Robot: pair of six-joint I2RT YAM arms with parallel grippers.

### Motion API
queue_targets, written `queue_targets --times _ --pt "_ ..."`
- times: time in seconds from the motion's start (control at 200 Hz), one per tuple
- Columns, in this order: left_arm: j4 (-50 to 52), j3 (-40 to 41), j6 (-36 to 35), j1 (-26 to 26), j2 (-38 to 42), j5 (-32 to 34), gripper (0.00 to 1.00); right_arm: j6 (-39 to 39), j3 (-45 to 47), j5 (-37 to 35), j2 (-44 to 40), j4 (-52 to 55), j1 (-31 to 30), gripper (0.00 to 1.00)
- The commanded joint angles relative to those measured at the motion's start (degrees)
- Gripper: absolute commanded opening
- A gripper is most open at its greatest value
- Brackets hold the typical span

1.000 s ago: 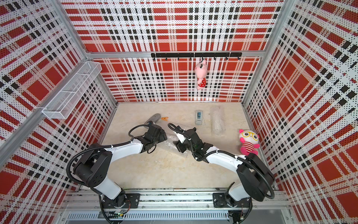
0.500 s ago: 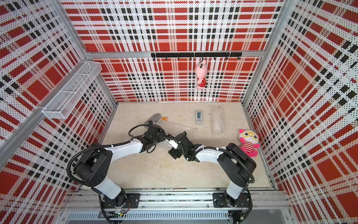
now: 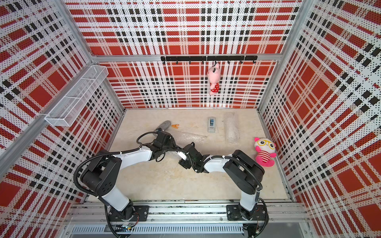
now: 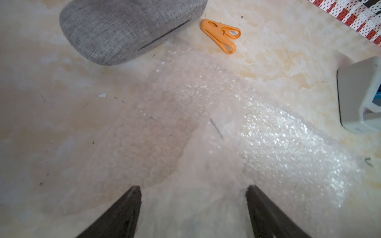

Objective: Wrap vases in bubble wrap
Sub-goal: Wrap the vase in bubble wrap.

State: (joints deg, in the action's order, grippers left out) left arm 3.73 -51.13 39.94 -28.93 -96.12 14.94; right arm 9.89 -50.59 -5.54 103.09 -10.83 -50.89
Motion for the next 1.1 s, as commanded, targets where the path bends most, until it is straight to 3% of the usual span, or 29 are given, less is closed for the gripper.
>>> queue_targets --times 0.0,0.105,0.316,0.401,0.536,0.681,0.907,1.007,1.092 --pt "5.47 1.26 -1.80 2.21 -0.21 -2.27 0.83 -0.66 1.28 1.16 4.28 4.33 -0.71 0.69" --pt "4.30 1.52 -1.88 4.96 2.54 -5.54 0.84 -0.95 1.15 1.30 5.13 4.02 -1.39 0.61" --pt "1.85 6.44 -2.49 13.52 12.31 -8.84 1.00 -3.10 0.68 4.14 3.98 3.30 -1.82 0.44" --pt "-0.40 10.16 -2.85 18.25 18.37 -11.22 0.98 -4.23 0.27 5.06 3.49 4.26 -1.83 0.40" --pt "-3.72 18.55 -1.00 20.13 27.43 -11.62 0.98 -10.37 -2.59 7.47 3.66 9.11 -1.79 0.35" --pt "-10.40 26.48 2.86 17.99 31.21 -20.49 0.98 -20.06 -4.08 18.63 5.98 11.53 0.50 0.32" --pt "-27.73 33.96 11.76 6.27 29.89 -26.09 0.99 -38.29 0.43 41.47 11.45 1.61 8.87 0.32" --pt "-30.56 34.60 13.47 4.71 27.40 -26.37 0.99 -44.52 3.32 46.17 12.69 -4.74 11.52 0.32" --pt "-32.29 34.87 14.56 4.67 25.37 -26.80 0.98 -44.25 3.22 46.35 12.92 -4.64 11.96 0.32"
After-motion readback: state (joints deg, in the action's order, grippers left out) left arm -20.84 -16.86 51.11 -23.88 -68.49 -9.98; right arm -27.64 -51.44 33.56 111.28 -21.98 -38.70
